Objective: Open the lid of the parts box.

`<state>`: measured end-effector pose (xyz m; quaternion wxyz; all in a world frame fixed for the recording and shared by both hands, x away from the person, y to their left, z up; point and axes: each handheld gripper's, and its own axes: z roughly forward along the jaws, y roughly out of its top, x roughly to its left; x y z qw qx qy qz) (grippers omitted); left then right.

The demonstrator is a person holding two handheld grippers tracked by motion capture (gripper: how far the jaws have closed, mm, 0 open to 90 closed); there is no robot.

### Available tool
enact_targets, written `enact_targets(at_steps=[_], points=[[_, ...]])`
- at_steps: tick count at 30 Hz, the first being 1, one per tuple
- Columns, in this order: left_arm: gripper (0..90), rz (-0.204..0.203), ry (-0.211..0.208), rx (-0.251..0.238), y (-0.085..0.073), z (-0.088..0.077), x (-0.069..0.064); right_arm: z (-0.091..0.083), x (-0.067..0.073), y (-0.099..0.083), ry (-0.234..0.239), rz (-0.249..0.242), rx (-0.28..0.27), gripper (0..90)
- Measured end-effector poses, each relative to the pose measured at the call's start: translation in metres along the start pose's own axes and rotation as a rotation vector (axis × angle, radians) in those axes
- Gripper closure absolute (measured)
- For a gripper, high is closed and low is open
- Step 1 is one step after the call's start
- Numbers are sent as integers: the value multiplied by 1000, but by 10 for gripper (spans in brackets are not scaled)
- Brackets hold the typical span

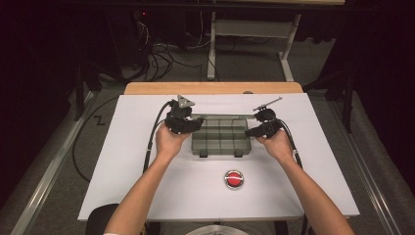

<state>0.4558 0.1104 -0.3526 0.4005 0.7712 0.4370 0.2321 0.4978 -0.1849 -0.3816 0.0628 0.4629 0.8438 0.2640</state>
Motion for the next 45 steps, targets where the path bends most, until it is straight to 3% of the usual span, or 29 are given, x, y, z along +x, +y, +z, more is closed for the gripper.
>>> enact_targets(at_steps=[10,19,27,45], points=[[524,-59,-17,3,0,11,10,0,0,1,-1,-5,6,740],[582,-67,2,2,6,20,17,0,1,2,-2,-10,16,740],[630,-79,14,31,8,30,23,0,1,2,-4,-19,16,741],[678,-126,34,59,4,55,33,0,2,3,-13,-28,23,743]])
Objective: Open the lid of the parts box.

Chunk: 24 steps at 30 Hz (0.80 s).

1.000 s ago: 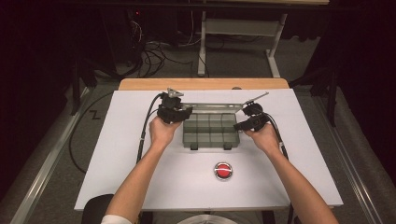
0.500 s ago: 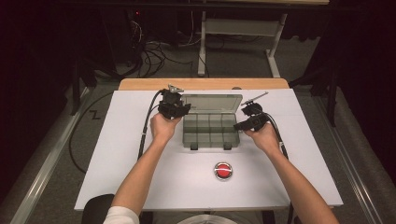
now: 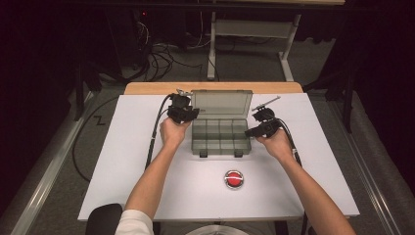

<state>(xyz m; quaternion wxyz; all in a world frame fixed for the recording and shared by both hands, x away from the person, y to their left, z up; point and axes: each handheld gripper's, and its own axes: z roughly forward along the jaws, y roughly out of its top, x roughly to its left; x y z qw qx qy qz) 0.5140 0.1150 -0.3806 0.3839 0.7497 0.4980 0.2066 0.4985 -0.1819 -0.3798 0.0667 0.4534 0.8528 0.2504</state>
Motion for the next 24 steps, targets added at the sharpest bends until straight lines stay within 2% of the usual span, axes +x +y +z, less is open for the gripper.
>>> enact_targets(at_steps=[15,24], points=[[697,-8,32,5,-2,13,1,0,1,0,-1,-2,1,744],[707,-5,39,59,-6,22,3,0,0,0,-1,-6,-1,743]])
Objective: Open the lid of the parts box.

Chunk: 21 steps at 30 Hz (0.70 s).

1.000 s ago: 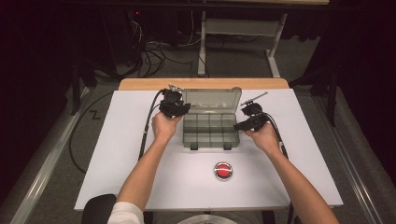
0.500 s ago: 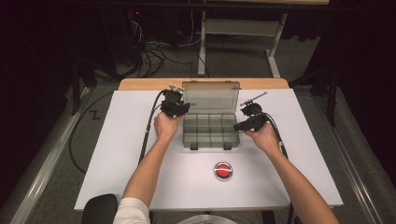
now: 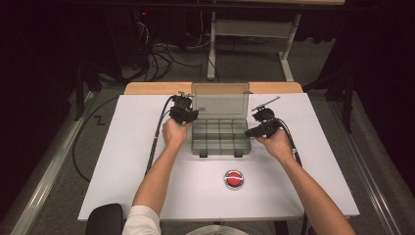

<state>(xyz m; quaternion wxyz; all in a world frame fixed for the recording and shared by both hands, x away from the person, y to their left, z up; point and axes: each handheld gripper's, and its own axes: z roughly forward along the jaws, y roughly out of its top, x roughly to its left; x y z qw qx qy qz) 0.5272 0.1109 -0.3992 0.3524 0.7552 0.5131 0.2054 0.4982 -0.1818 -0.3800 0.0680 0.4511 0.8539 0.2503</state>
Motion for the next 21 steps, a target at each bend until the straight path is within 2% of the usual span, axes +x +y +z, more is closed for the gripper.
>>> enact_targets(at_steps=[8,10,11,12,21], points=[[702,-10,-4,23,-2,3,2,0,1,0,-2,3,0,744],[685,-24,-18,24,-2,3,3,0,1,0,-4,5,1,744],[645,-23,-16,24,-1,3,3,0,1,0,-4,6,2,744],[638,-9,-11,29,-1,1,2,0,1,0,-5,6,2,744],[551,-1,-28,34,-1,-6,5,0,3,0,-20,-3,5,749]])
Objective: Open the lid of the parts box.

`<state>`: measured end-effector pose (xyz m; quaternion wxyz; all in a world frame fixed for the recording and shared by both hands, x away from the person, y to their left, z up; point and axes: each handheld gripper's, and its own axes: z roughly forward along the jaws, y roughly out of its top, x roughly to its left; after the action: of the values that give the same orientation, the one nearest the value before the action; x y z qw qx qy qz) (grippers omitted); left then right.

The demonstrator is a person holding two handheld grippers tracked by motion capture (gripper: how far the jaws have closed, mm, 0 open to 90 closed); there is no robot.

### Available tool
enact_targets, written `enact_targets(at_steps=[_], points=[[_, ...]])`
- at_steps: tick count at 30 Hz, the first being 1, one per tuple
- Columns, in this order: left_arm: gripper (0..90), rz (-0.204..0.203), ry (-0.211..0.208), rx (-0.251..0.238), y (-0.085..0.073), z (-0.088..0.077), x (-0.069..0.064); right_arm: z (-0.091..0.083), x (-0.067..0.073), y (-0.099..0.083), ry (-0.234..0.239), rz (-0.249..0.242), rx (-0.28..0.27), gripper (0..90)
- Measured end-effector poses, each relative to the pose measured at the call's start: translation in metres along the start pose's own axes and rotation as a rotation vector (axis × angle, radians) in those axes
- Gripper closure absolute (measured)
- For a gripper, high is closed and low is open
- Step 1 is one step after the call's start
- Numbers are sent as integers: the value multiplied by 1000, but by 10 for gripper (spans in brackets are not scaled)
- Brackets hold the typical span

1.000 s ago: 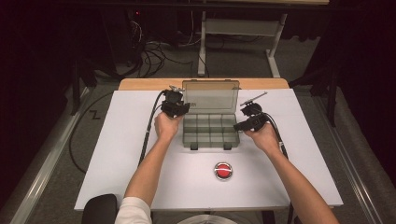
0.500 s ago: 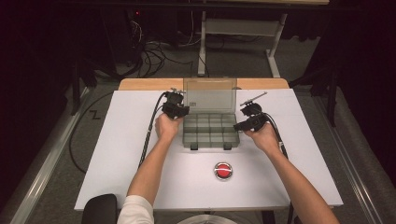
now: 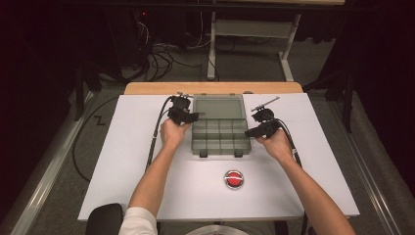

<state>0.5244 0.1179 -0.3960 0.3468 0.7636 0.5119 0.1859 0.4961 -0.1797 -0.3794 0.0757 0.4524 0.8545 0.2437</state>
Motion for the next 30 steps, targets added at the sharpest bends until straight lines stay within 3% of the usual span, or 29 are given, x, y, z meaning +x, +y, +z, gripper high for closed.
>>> enact_targets(at_steps=[8,10,15,19,22,30], points=[[444,38,-11,43,-1,-13,-1,0,2,-1,-11,-17,-8,742],[406,68,13,52,-1,-20,-3,0,1,-1,-3,-26,-20,714],[396,94,11,59,-4,-31,-4,-3,3,-3,-4,-38,-35,686],[395,92,-5,41,-10,-43,-3,-11,5,-5,8,-50,-65,665],[394,100,6,62,-16,-51,-2,-16,7,-7,14,-56,-67,649],[395,122,-25,21,-27,-82,-1,-32,5,-21,37,-57,-118,618]])
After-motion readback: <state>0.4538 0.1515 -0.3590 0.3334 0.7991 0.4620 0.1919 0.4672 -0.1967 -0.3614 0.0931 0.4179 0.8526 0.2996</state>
